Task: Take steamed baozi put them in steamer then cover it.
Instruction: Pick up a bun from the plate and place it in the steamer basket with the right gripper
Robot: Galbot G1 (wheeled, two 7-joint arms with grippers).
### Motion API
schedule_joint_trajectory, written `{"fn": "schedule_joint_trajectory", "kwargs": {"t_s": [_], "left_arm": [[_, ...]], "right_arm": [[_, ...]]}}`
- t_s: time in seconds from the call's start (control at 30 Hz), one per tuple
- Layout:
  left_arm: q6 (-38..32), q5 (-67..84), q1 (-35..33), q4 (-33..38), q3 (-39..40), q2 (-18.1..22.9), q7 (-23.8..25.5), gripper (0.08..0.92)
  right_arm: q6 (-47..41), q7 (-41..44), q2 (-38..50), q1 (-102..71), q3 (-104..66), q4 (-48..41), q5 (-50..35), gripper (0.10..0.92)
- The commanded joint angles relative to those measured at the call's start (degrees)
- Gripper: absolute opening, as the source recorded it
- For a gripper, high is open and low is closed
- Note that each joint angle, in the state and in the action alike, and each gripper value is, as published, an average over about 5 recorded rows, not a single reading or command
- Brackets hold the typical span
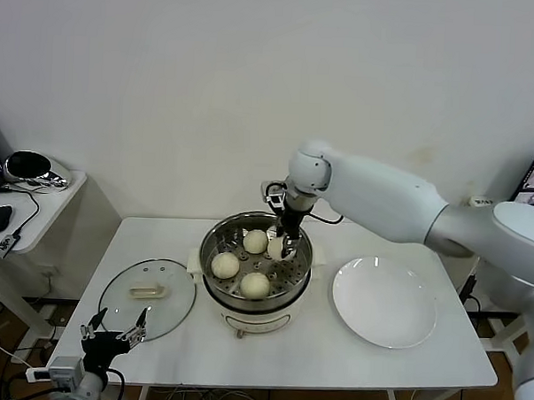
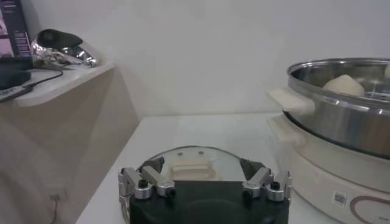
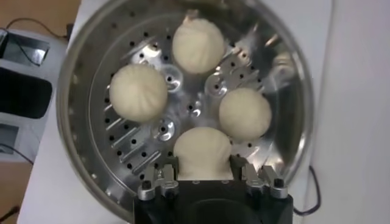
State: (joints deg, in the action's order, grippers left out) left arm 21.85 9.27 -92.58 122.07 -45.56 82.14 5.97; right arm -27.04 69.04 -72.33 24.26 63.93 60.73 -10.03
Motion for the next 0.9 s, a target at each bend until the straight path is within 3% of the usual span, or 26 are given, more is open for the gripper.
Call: {"fn": "schedule_joint_trajectory", "kwargs": {"t_s": [0.03,0.47,0.77,0.9], "left_arm": [[0.02,0.05,-0.1,-0.1,0.07,-0.02,0.0,0.823],[0.03,-0.06,-0.11,-0.21,0.2,0.12,-0.01,0.823],[0.04,-0.13,0.0,-0.36,0.22,0.38,-0.11,0.823],[0.02,-0.17,-0.11,-0.45,0.33,0.46,-0.16,0.823]], "right_arm": [[0.07,-0.33,-1.62,-1.52,0.24,-1.84,2.32,0.535],[-0.53,-0.99,-0.35,-2.06,0.24,-0.67,2.22,0.547],[-0.7,0.33,4.85,0.33,-1.28,4.53,-0.47,0.774],[-0.63,0.0,11.11,0.96,-4.68,10.14,-2.2,0.818]]}}
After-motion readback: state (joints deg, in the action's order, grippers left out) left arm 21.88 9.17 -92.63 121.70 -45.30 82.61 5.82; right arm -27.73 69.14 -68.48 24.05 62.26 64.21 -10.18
